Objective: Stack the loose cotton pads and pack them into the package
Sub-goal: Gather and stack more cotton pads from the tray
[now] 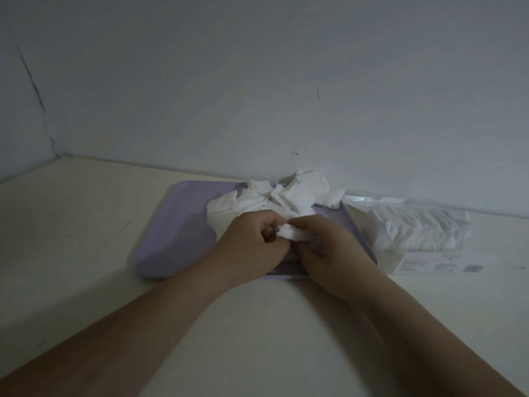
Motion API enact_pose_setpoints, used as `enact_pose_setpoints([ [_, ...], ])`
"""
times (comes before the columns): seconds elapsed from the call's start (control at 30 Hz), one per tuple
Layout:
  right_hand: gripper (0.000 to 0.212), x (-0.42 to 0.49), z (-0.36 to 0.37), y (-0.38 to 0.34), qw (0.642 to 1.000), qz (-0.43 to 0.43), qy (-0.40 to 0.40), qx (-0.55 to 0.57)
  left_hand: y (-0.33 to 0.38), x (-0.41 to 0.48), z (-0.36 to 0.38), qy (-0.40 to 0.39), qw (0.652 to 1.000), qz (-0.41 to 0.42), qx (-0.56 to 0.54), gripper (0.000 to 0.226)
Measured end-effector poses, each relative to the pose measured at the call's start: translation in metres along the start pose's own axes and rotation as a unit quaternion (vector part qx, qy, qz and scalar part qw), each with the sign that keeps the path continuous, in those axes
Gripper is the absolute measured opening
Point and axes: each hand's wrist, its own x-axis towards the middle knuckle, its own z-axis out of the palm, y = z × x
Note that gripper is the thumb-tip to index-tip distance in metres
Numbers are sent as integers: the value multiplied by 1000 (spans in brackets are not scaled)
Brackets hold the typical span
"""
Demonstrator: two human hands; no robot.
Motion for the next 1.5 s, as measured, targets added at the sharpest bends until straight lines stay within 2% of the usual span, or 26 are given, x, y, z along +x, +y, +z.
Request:
enact_pose_setpoints([
  [0.1, 21, 1, -2, 1, 997, 52, 51, 26, 2, 9, -13, 62, 997, -12, 34, 23],
  [0.2, 12, 2, -3, 2, 991, 89, 85, 60, -6, 18, -39, 147, 972, 9, 181, 16],
  [0.3, 8, 5, -3, 5, 983, 123, 88, 103, -20, 18, -53, 94, 948, -16, 303, 13],
  [0.43, 20, 11, -5, 16, 964, 172, 98, 175, -15, 14, -52, 61, 949, -8, 310, 5],
  [0.53, 22, 16, -6, 19, 948, 203, 94, 226, -12, 16, -55, 55, 954, -4, 293, 13],
  [0.6, 16, 18, -6, 20, 946, 210, 87, 231, -16, 18, -61, 72, 953, 2, 295, 5],
  [0.67, 15, 21, -4, 18, 948, 213, 85, 221, -20, 18, -65, 66, 945, -18, 321, 15],
  [0.77, 13, 23, -1, 15, 950, 209, 103, 206, -21, 17, -68, 35, 946, -58, 317, 28],
  [0.9, 11, 21, 2, 16, 956, 188, 129, 183, -9, 16, -72, -49, 944, -95, 312, 33],
  [0.97, 11, 19, 2, 16, 960, 177, 127, 175, -5, 16, -72, -64, 944, -96, 309, 34],
  [1.13, 11, 14, 3, 13, 970, 146, 123, 153, -3, 17, -68, -59, 971, -76, 217, 26],
  [1.27, 9, 11, 2, 13, 964, 146, 131, 179, 6, 15, -64, -24, 997, -73, 17, 21],
  [1.37, 7, 11, 1, 13, 959, 141, 132, 207, 11, 12, -59, -39, 982, -102, -153, 27],
  [1.5, 20, 10, -1, 16, 954, 140, 120, 238, 8, 7, -40, -53, 934, -148, -321, 33],
])
